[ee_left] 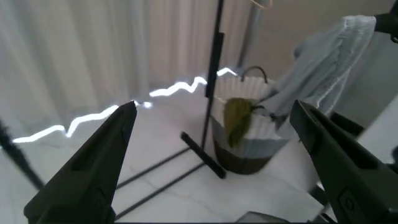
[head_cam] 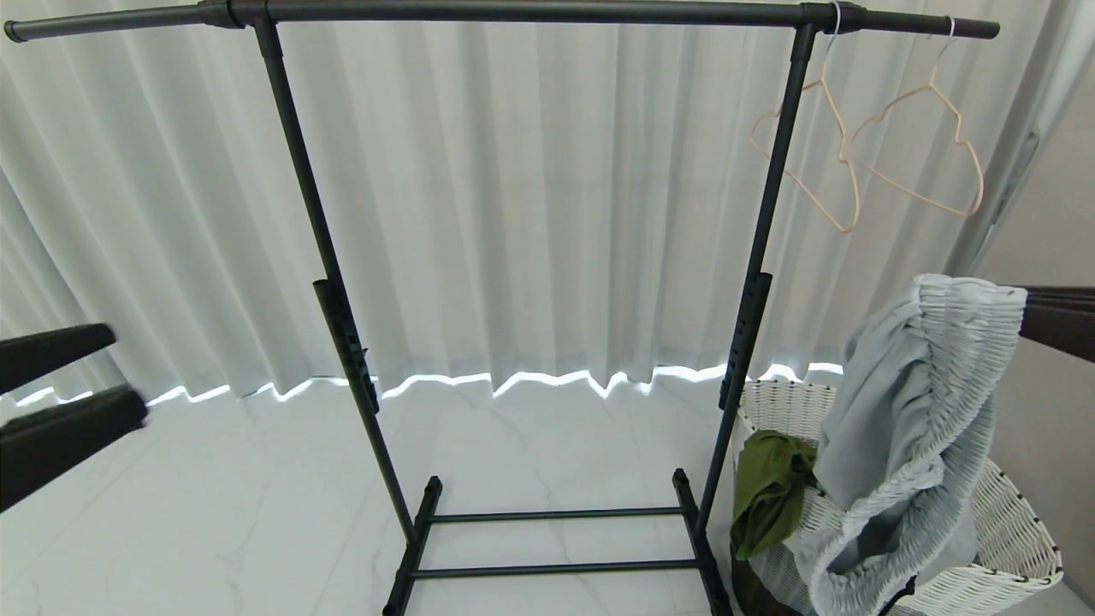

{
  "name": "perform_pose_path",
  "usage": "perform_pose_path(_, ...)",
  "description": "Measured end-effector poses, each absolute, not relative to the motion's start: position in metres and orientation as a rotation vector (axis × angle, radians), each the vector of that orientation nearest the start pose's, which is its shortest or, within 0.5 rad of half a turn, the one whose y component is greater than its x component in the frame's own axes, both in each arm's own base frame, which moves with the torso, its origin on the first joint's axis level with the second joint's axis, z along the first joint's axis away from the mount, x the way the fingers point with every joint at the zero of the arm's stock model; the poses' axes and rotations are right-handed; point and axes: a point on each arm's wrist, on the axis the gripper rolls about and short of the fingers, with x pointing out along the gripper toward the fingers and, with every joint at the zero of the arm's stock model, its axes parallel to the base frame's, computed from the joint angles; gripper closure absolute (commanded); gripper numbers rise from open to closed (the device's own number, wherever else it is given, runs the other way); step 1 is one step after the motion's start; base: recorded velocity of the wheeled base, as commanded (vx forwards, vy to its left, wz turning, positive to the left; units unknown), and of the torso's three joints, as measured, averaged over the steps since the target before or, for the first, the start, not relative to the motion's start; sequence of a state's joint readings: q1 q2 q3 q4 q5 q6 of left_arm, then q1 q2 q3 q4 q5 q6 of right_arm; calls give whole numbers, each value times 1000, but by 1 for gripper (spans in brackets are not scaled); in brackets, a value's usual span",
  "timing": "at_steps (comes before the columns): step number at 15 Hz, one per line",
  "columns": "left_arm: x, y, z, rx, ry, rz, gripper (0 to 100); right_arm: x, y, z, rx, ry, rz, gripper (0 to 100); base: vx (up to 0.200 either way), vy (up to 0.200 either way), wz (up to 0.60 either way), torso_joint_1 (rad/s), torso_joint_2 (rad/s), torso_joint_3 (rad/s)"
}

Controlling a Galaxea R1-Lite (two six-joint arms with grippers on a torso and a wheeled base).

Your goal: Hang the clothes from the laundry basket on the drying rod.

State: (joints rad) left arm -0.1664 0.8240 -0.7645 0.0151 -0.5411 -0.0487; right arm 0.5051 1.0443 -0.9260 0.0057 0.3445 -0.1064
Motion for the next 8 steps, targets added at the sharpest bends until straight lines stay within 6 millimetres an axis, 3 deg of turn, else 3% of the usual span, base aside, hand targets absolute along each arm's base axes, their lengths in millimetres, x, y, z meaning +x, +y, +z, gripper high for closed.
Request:
perform_pose_path(2,112,-43,285,-12,160,-701,0,115,73,306,-108,71,857,100,0,0,0,0,0,0)
perform_pose_path(4,143,-76,282,66,224,-711,0,118,75,307,-108,74,864,100,0,0,0,0,0,0)
perform_pose_path(8,171,-154,259,162,301,-863,0,117,80,312,-74,37,898,100,0,0,0,0,0,0)
